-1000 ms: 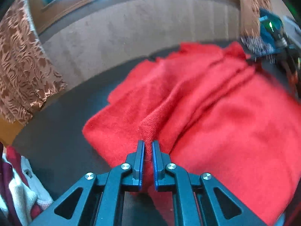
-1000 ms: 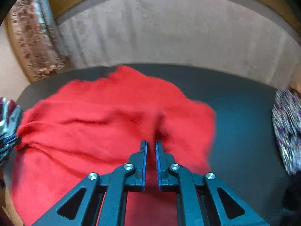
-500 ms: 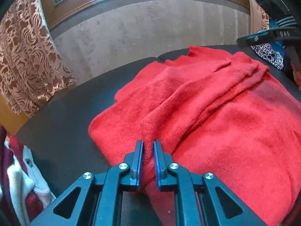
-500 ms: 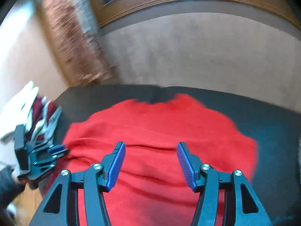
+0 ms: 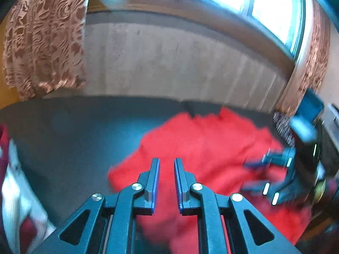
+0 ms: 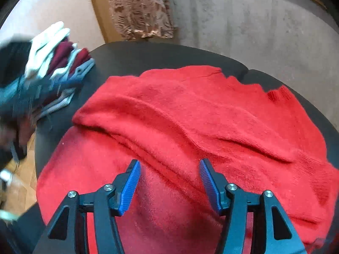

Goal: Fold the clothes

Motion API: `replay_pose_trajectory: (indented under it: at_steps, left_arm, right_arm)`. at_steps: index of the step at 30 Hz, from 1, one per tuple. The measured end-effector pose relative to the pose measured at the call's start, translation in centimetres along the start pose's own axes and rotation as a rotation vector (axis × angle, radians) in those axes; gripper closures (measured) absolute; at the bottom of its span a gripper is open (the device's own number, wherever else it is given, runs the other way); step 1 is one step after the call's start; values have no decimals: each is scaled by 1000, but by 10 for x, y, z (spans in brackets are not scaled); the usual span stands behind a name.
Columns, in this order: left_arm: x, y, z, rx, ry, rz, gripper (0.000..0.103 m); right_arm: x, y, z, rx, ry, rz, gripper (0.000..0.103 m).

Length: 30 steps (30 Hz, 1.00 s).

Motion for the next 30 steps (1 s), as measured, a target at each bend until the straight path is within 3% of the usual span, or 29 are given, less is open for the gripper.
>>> replay_pose_trajectory:
  at_steps: [2,4,7,10,12,14,18,20,23,25,26,30]
  left_arm:
    - [-14,-13,21,45,42,43,89]
    - [-11,-24,51,85,147,85,89]
    - [14,-18,104,40,352,125,89]
    - [21,-4,121,99,389,54,86]
    - [21,2,124,182,408,-23,86]
    - [21,3,127,237,436,-44,86]
    - [23,1,130,265,471,-35,86]
    - [23,4,133,287,481,-61,86]
    - [26,4,134,294,483,-65,86]
    - [27,2,134,286,477,-50,86]
    - [27,2,134,284,473,-44,85]
    - [29,1,131,272,458,-36,86]
  right_arm:
    - [4,2,-3,-10,-47,1,34]
    - [7,6,-3,-7,-80,-15,29]
    - [12,12,-4,12,-82,-42,26]
    - [17,19,-13,-4,-37,-72,23]
    - [27,26,-22,-43,-2,-131,23]
    - [38,28,-27,-24,8,-224,23]
    - [22,15,-37,-8,41,-147,24]
    - [5,21,-43,-57,8,-112,25]
    - [-21,35,-45,-130,-26,-68,34]
    - [-29,37,-34,-167,-4,-36,59]
    - [-33,36,-25,-173,15,-11,64]
    - [-38,27,12,-146,90,73,69]
Point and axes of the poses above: each gripper's, at about its wrist camera, not at the fingertips, and z roughly the way its jaws point, y to its left, x to its underside, the point moved 8 cm from there along z, roughly the way its jaws point, and after that the axes turned 15 degrees about x, right-handed, at the moved point
